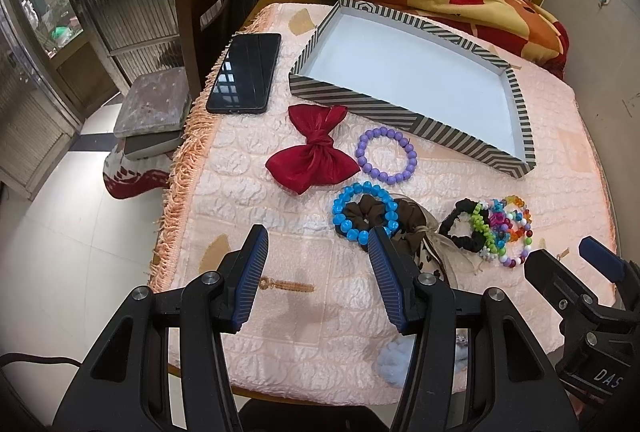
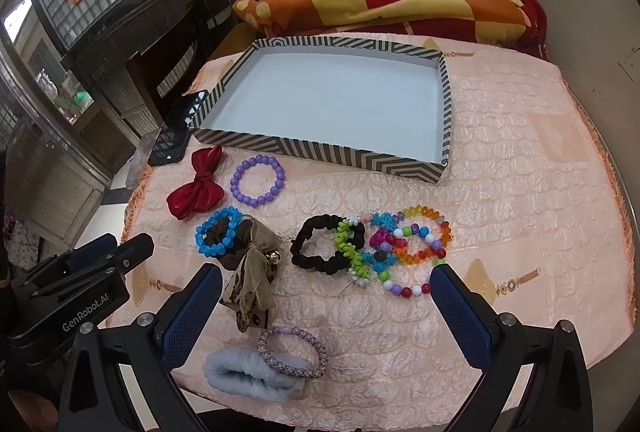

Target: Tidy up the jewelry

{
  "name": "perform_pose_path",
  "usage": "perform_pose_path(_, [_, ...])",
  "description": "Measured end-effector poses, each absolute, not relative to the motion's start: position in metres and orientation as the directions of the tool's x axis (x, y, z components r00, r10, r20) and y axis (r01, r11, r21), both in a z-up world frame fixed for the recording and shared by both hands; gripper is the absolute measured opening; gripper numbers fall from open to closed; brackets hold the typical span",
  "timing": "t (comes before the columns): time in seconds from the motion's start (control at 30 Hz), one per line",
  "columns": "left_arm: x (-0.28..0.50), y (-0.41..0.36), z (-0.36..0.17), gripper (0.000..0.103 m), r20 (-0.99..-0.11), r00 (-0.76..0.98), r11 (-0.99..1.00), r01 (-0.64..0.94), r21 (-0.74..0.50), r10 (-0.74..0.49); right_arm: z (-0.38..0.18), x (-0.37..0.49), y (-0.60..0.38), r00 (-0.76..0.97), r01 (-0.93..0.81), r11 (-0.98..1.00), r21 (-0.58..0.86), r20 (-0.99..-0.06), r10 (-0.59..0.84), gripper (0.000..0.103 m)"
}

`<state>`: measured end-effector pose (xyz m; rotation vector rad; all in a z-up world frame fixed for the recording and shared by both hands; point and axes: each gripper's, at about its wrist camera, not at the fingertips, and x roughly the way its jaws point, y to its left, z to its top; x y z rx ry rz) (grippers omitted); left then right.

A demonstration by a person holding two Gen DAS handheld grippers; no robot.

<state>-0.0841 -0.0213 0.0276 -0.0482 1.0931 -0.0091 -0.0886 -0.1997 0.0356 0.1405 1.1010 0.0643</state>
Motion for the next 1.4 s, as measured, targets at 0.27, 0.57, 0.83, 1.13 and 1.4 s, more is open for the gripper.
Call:
perform_pose_path(0.27, [-0.080, -0.020, 0.026, 0.052, -0.897, 0.442, 0.999, -0.026, -0.042, -0.026, 0.033, -0.086, -0.200, 0.466, 0.008, 0.987, 0.159, -0.874, 0.137, 0.103])
perform_pose_path(0.57, [-0.073, -0.016, 0.022, 0.052, -0.905, 0.424, 0.998, -0.037, -0.041, -0.021, 0.030, -0.078, -0.201, 0.464, -0.004, 0.982, 0.191, -0.869, 0.171, 0.103])
perform_pose_path(0.83, [-0.059, 0.006, 0.019, 0.052, -0.910, 0.415, 0.994, -0.085, -0.064, -0.023, 0.030, -0.058, -0.197, 0.474, -0.037, 0.979, 0.201, -0.859, 0.194, 0.103])
perform_pose_path(1.13, [-0.024, 0.034, 0.010, 0.052, -0.918, 0.392, 0.986, -0.116, -0.116, -0.062, 0.010, -0.011, -0.177, 0.423, -0.111, 0.972, 0.209, -0.875, 0.237, 0.067])
perform_pose_path(1.4, [0.003, 0.031, -0.008, 0.059, -0.929, 0.358, 0.988, -0.081, -0.133, -0.096, -0.017, 0.020, -0.153, 0.386, -0.161, 0.968, 0.192, -0.891, 0.240, 0.055])
